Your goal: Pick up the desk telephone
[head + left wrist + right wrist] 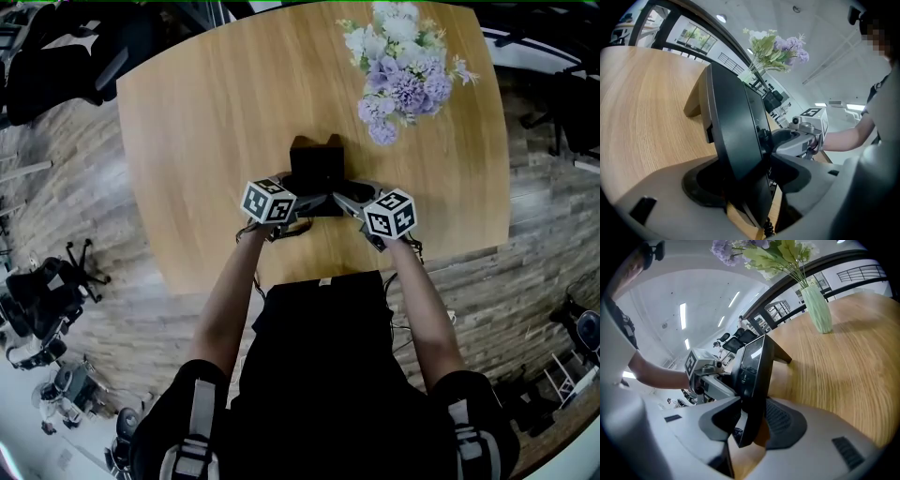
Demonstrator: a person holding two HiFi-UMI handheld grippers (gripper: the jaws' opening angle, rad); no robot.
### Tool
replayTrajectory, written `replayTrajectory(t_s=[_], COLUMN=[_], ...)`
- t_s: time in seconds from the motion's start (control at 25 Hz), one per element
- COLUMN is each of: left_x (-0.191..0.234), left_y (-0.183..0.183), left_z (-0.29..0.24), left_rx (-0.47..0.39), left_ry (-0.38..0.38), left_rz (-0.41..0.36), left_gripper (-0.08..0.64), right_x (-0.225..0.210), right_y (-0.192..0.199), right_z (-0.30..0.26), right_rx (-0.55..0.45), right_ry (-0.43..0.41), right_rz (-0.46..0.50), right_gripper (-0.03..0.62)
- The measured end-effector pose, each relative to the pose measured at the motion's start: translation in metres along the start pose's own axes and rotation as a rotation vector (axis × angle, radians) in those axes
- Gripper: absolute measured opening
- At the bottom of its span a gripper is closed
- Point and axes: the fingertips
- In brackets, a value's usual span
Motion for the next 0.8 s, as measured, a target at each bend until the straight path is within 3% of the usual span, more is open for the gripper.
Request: replayTrajectory(t_s=[0.8], left_x=[0.0007], left_y=[-0.0005], left_z=[0.0003], left_rx=[-0.010], left_ry=[0.006], left_rz=[-0.003], left_gripper=[0.290], right_x=[-0.0009], right_y=[-0.0010], right_z=[-0.0074], right_rx=[-0.063], right_ry=[-0.056], right_rz=[-0.117], right_gripper=[0.178])
Point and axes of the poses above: the fingertips, and each gripper's own axes: z backward along the fingers, x to its left, y out of its underside, and after that the axes turned 6 degrees about x, right-handed
